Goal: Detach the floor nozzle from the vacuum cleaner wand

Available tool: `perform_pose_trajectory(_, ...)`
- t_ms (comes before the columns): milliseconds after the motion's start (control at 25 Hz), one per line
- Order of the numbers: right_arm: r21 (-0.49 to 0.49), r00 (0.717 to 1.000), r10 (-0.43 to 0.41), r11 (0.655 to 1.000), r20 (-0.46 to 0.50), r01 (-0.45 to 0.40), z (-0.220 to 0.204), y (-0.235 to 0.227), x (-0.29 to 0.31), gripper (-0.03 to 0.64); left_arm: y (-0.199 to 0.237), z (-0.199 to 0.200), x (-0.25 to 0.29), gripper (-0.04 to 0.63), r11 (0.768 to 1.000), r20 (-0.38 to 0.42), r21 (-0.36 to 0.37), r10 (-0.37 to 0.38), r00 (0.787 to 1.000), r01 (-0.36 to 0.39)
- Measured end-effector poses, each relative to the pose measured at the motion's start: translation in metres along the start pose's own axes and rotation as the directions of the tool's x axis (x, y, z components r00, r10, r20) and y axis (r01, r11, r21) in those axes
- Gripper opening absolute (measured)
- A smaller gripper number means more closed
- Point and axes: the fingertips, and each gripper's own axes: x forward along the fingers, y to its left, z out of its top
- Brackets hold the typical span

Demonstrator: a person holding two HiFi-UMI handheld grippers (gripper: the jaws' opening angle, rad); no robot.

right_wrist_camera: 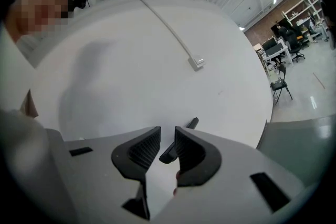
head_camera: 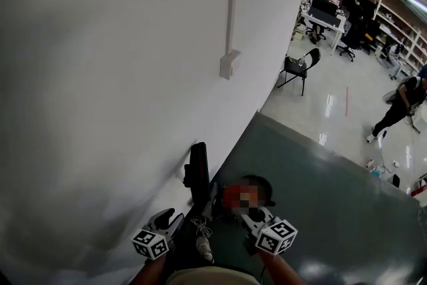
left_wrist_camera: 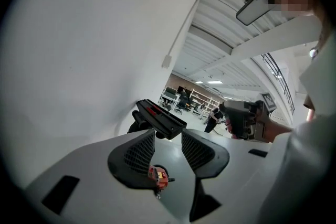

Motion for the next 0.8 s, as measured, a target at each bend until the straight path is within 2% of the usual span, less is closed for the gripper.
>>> perform_pose_trajectory(400, -0.03, 1.0, 0.008, 1.0, -0.022, -0.009, 0.003, -0.002, 0.067, 0.072, 0.03, 0.002, 0.033, 0.161, 0.998, -0.004, -0.009, -0.069, 0.998, 0.069)
perform_pose_trajectory(640, -0.028, 0.998, 0.033, 0.999, -0.05, -0.035, 0.002, -0.011, 0.081, 0.072, 0.042, -0.006, 0.041, 0.161, 0.998, -0.015, -0.046, -0.035, 0.999, 0.034)
perform_pose_trajectory(800, 0.015, 0.994, 0.095, 0.995, -0.048, -0.095, 0.008, -0.024, 0.09, 0.072, 0.045, -0.013, 0.05, 0.161, 0.997, -0.025, -0.07, 0.015, 1.0, -0.017)
